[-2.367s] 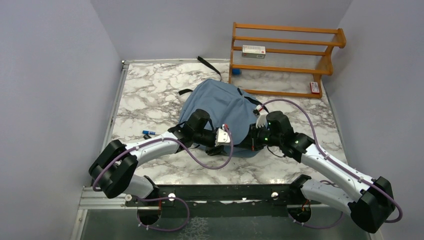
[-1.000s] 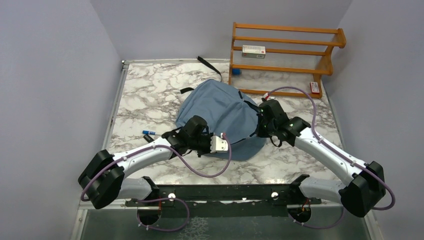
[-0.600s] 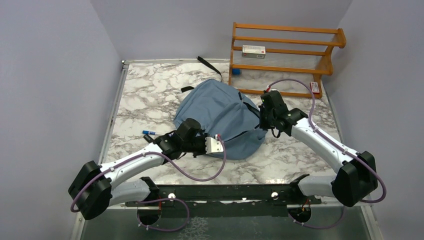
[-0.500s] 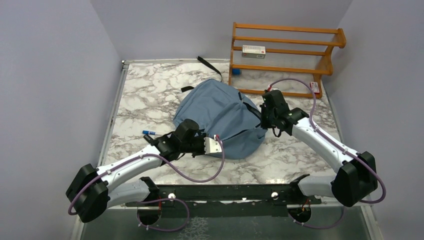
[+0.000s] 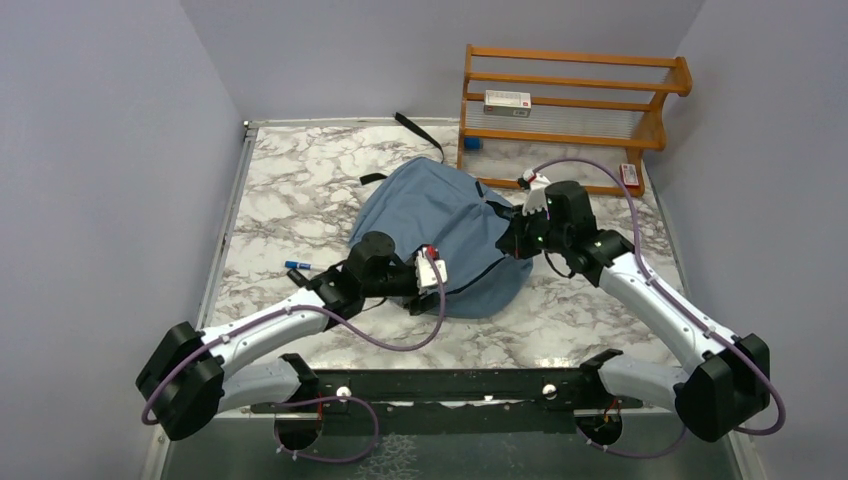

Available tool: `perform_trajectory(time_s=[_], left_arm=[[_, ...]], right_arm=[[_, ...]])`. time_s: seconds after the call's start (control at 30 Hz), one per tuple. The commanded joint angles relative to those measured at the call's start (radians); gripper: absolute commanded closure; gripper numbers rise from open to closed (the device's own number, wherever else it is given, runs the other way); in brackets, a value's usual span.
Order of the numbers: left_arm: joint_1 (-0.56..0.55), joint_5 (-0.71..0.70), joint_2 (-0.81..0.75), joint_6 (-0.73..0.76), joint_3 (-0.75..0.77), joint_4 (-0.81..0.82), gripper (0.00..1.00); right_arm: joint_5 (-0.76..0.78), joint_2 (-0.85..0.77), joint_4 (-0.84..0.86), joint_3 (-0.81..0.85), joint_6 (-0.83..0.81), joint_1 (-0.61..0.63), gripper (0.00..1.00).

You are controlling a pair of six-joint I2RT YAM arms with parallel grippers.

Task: Pack the student bag
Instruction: Zip the student bag at the center of the board.

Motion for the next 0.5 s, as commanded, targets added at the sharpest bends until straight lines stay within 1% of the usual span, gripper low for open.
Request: perform_trajectory(time_s=[0.0,0.17,0.33,0.47], left_arm=[[-0.024,0.032,0.091,-0.214,0.03,0.338,0.32],[-0.107,-0.093,0.22,-0.192,0.11,0.357,0.27],[-0.158,-0.171,0.313,-0.206,0.131,0.432,0.24],[-0.176,-0.305,0.37,-0.219,0.15,0.474,0.24]], right_arm=[[-0.172,-0.051,0.07,-0.013,-0.004,-0.005,1.0],[-0.21,-0.099,0.068,-0.022,0.044,-0.005,0.99],[-0.231,-0.124,0.069,-0.029,0.082,-0.005,1.0],[-0.247,-0.142,0.068,-0.036,0.103,-0.005,0.99]])
